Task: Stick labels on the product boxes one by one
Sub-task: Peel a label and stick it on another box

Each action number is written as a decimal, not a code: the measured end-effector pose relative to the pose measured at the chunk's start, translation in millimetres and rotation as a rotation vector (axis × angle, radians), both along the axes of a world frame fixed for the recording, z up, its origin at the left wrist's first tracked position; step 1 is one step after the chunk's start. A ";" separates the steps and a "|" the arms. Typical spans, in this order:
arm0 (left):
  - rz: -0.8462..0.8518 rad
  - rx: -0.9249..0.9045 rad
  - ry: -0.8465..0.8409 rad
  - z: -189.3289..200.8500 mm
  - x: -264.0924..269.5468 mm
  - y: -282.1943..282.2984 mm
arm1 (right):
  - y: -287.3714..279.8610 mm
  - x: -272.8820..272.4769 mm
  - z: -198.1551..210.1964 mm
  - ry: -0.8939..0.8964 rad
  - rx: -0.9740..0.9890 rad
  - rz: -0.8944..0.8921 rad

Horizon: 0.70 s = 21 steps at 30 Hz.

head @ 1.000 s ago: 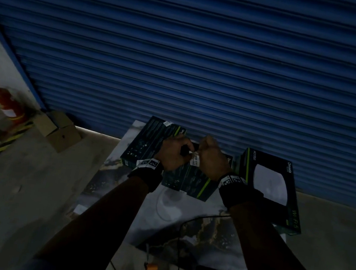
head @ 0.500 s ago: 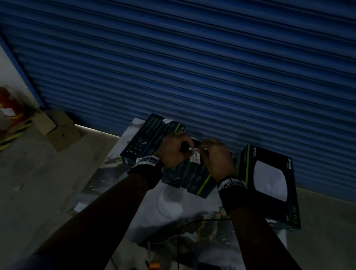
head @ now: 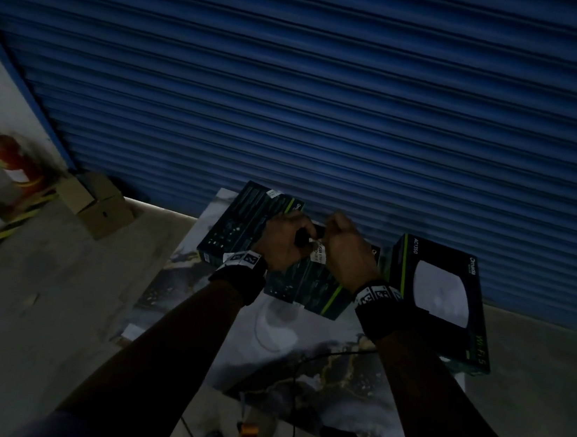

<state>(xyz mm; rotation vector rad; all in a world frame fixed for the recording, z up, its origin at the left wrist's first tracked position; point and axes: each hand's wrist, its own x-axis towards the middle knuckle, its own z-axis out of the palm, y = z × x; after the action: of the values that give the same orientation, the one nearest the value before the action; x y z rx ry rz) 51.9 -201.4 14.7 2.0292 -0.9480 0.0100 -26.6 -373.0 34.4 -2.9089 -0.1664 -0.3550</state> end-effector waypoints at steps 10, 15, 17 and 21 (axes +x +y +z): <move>-0.016 -0.013 0.002 -1.9 -0.7 1.9 | -6.8 -0.6 -8.8 -0.026 0.156 0.132; -0.013 -0.008 -0.006 3.1 -4.4 3.1 | -15.3 -3.0 -7.8 -0.126 0.402 0.003; -0.014 -0.021 0.000 1.8 -5.1 3.8 | -15.5 -5.4 -12.0 -0.101 0.381 -0.005; -0.024 -0.028 0.010 1.1 -7.0 4.7 | -10.3 -6.6 -13.4 -0.125 0.349 -0.016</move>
<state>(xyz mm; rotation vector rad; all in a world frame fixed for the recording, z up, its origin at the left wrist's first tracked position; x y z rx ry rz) 44.9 -196.8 15.7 1.9903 -0.9606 -0.0002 -33.2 -383.3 20.9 -2.5462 -0.0898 -0.5129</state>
